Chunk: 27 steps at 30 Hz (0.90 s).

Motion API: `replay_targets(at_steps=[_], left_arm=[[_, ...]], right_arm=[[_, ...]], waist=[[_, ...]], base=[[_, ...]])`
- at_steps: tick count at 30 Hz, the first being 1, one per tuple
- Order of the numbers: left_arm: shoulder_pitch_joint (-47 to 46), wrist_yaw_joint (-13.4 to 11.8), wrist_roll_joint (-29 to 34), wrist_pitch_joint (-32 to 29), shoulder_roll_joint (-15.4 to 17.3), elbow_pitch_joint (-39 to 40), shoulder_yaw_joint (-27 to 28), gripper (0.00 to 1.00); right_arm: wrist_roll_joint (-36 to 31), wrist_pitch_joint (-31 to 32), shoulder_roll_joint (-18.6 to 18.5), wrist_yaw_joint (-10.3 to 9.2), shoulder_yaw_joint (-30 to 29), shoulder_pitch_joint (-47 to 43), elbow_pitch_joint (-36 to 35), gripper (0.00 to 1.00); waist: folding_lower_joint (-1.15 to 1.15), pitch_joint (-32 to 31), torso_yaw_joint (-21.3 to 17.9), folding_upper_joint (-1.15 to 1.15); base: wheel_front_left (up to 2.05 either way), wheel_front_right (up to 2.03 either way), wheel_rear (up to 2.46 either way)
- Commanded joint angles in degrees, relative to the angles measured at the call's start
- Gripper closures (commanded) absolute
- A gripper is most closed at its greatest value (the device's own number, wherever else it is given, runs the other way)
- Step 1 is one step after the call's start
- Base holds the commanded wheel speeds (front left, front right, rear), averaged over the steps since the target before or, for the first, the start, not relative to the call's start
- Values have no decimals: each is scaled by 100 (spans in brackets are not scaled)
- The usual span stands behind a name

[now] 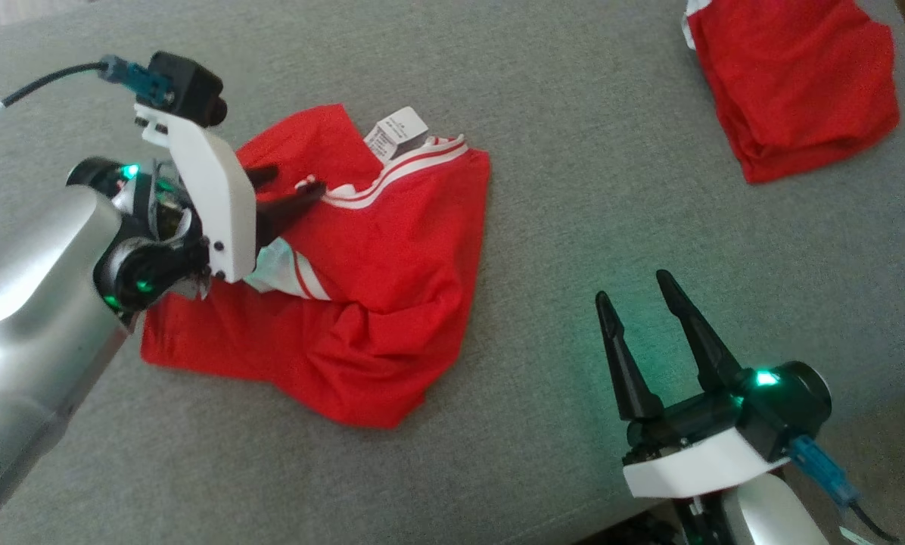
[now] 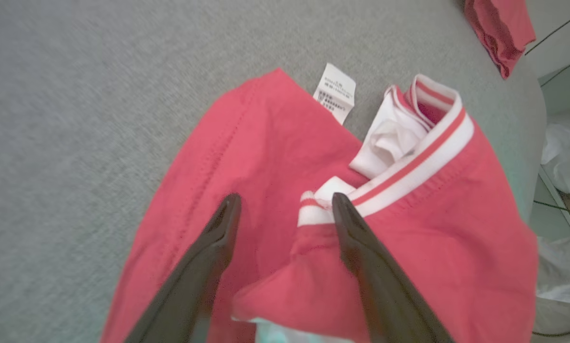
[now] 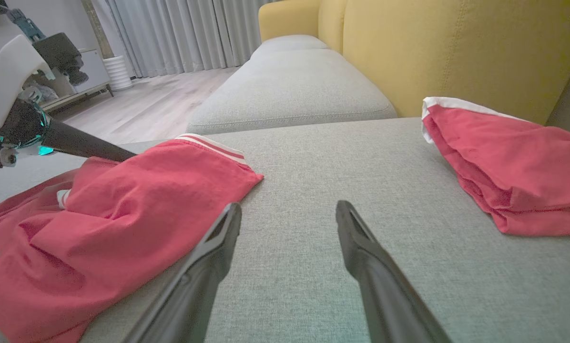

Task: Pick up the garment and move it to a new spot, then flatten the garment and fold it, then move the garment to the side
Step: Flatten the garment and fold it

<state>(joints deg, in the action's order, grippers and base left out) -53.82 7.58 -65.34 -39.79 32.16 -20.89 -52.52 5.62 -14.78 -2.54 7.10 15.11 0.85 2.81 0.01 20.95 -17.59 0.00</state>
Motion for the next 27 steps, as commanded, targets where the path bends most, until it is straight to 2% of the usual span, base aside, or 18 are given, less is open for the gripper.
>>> replay_targets(at_steps=[1,7,8,9,10,11,14,16,19,21,24,27], left_arm=[[-315,-9,-117,-122,308,109,158,0],[-246,-9,-499,-421,380,268,41,0],[-227,-9,-594,-510,396,319,20,22],[-215,-9,-676,-596,417,369,4,53],[-215,-9,-732,-652,442,426,-8,69],[-214,-9,-802,-709,459,493,-18,100],[-222,-9,-1018,-710,448,769,25,100],[-248,-9,-1262,-553,286,1057,149,100],[-384,-9,-1671,-104,-190,1513,468,100],[-601,-9,-1726,262,-551,1788,638,100],[-1137,-9,-1280,956,-981,1973,746,100],[-1830,-9,-482,1804,-1188,1743,719,100]], right_arm=[[76,-22,-33,39,133,148,-189,0],[126,-22,-33,39,86,136,-194,0],[130,-22,-33,39,78,134,-191,0],[133,-22,-33,39,72,133,-186,0],[140,-22,-33,39,67,134,-183,0],[149,-22,-33,39,65,139,-182,0],[176,-22,-33,39,75,140,-169,0],[197,-22,-33,39,78,126,-143,0],[232,-22,-33,39,67,85,-111,0],[251,-22,-33,39,60,63,-105,0],[260,-22,-33,39,79,35,-90,0],[279,-22,-33,39,54,-34,-79,0]], waist=[[-1,67,-87,0],[-1,66,-106,0],[-1,59,-103,0],[-1,52,-101,0],[-1,45,-100,0],[-1,35,-102,0],[-1,-26,-119,0],[-1,-96,-129,0],[-1,-255,-141,0],[-1,-389,-157,0],[-1,-614,-232,0],[-1,-874,-313,0]], base=[[0,0,0],[0,0,0],[0,0,0],[0,0,0],[0,0,0],[0,0,0],[0,0,0],[0,0,0],[0,0,0],[0,0,0],[0,0,0],[0,0,0]])
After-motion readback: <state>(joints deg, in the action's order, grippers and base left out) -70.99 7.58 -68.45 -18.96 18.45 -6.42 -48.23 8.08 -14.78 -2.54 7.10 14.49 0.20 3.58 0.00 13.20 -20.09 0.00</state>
